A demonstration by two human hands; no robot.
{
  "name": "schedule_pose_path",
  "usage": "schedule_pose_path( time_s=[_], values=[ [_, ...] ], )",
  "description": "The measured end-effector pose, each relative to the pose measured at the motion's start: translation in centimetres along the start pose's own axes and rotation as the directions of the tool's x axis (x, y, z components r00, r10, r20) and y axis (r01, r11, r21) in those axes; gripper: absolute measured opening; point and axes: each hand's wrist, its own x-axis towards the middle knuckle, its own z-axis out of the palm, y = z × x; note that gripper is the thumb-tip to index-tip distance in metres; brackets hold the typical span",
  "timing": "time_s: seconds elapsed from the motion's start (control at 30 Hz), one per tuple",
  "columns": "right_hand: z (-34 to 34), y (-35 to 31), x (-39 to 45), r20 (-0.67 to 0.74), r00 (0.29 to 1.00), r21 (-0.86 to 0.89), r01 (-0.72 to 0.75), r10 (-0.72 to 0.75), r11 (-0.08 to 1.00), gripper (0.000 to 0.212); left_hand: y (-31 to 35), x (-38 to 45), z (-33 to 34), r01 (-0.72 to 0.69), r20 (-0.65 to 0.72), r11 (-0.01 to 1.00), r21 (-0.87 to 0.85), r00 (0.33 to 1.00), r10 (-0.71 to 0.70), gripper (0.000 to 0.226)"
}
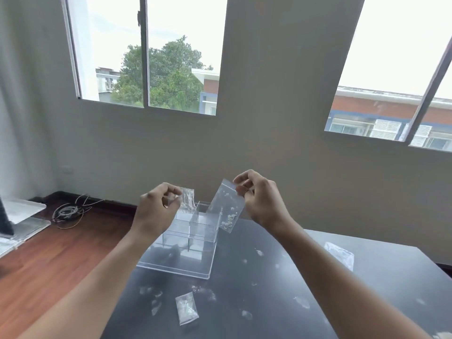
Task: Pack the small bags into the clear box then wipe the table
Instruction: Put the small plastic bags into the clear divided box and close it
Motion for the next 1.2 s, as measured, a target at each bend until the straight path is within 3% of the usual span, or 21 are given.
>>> schedule_pose_path(
  time_s=[0.17,0.27,0.4,0.57,0.7,0.97,1.13,1.2],
  values=[
    [3.6,0.2,3.8,0.153,0.988,-0.058,0.014,-0.005,0.998,0.016,-0.9,-1.3,1.3,-0.053,0.097,0.997,0.064,0.994,0.047,0.011],
    [5.6,0.5,5.0,0.206,0.979,-0.111,0.021,0.003,0.994,0.014,-0.7,-1.8,2.1,-0.121,0.085,0.979,0.166,0.991,0.108,0.012],
    [7.5,1.3,5.3,0.271,0.961,-0.163,-0.020,0.064,0.986,0.016,-1.1,-1.9,2.4,-0.092,0.068,0.967,0.236,0.995,0.078,0.013],
    [8.9,2.2,4.2,0.268,0.962,-0.189,0.006,0.045,0.982,0.038,-1.5,-1.6,2.1,-0.052,-0.041,0.903,0.426,0.996,0.077,0.018],
    [9.3,2.1,3.4,0.276,0.960,-0.166,-0.005,0.052,0.986,0.055,-1.6,-1.4,2.1,-0.016,-0.010,0.866,0.500,1.000,0.024,0.027],
    [8.0,1.3,4.8,0.182,0.983,-0.176,0.001,0.032,0.984,0.029,-1.6,-1.6,1.9,0.004,-0.008,0.850,0.526,1.000,0.001,0.029],
    [7.1,0.6,5.9,0.220,0.961,-0.050,-0.159,0.166,0.986,0.027,-1.4,-1.8,2.1,0.024,-0.006,0.826,0.562,1.000,-0.025,0.035],
    [7.5,0.5,5.8,0.239,0.947,-0.035,-0.211,0.213,0.977,0.016,-1.4,-1.9,2.2,0.022,0.013,0.812,0.583,0.999,-0.036,0.040]
  ],
)
